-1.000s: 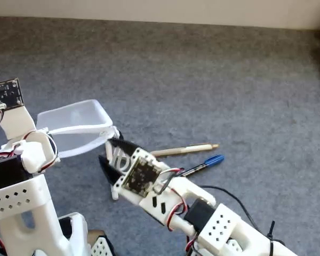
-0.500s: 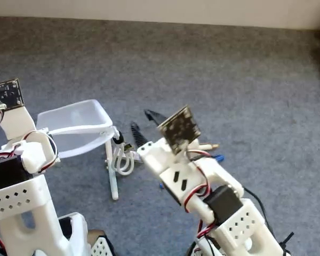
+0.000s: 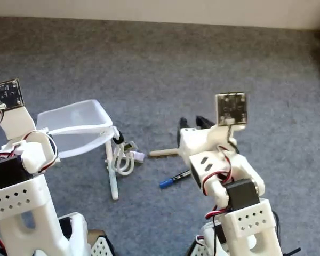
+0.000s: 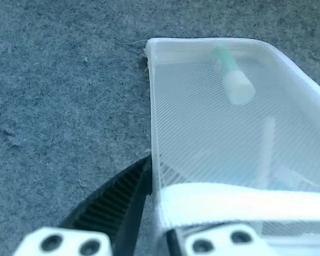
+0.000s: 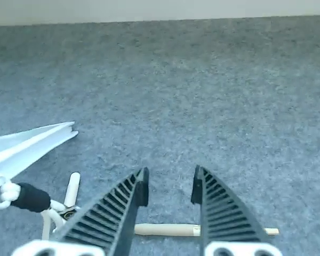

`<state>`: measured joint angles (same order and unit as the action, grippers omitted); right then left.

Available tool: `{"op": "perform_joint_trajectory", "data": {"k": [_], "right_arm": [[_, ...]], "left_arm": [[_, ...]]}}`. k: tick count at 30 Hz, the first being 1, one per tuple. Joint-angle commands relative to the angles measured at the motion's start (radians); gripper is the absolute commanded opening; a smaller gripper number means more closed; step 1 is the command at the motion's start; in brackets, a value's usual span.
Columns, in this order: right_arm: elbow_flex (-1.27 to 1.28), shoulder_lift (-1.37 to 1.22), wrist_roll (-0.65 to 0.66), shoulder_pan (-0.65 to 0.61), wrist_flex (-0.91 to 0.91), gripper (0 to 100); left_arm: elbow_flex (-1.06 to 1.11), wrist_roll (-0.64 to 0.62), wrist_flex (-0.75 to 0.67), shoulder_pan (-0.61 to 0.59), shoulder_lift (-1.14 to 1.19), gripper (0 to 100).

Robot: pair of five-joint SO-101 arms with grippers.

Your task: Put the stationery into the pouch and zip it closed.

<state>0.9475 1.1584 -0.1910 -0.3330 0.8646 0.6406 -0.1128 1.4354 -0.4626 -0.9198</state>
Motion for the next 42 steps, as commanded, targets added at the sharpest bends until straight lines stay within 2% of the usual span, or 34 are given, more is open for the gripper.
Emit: {"op": "perform_joint_trajectory", "data": {"k": [1, 7, 12, 21, 27, 42], "right_arm": [[0.010, 0.018, -0.018, 0.041, 0.002, 13.5], [0.036, -0.004, -0.020, 0.068, 0.002, 13.5], [0.027, -0.179, -0.040, 0.127, 0.010, 13.5], [-0.179, -0.458, -0.327, 0.127, 0.133, 13.5], [-0.259, -0.576, -0.473, 0.128, 0.185, 13.5], [-0.437, -0.935, -0.489, 0.200, 0.257, 13.5]], "left_arm": [[-0.005, -0.003, -0.017, 0.010, 0.001, 1], [-0.005, -0.003, -0.017, 0.010, 0.001, 1], [-0.005, -0.003, -0.017, 0.010, 0.001, 1], [-0.005, -0.003, -0.017, 0.010, 0.001, 1], [-0.007, -0.003, -0.017, 0.008, 0.001, 1], [-0.005, -0.003, -0.035, -0.033, 0.001, 1]]}}
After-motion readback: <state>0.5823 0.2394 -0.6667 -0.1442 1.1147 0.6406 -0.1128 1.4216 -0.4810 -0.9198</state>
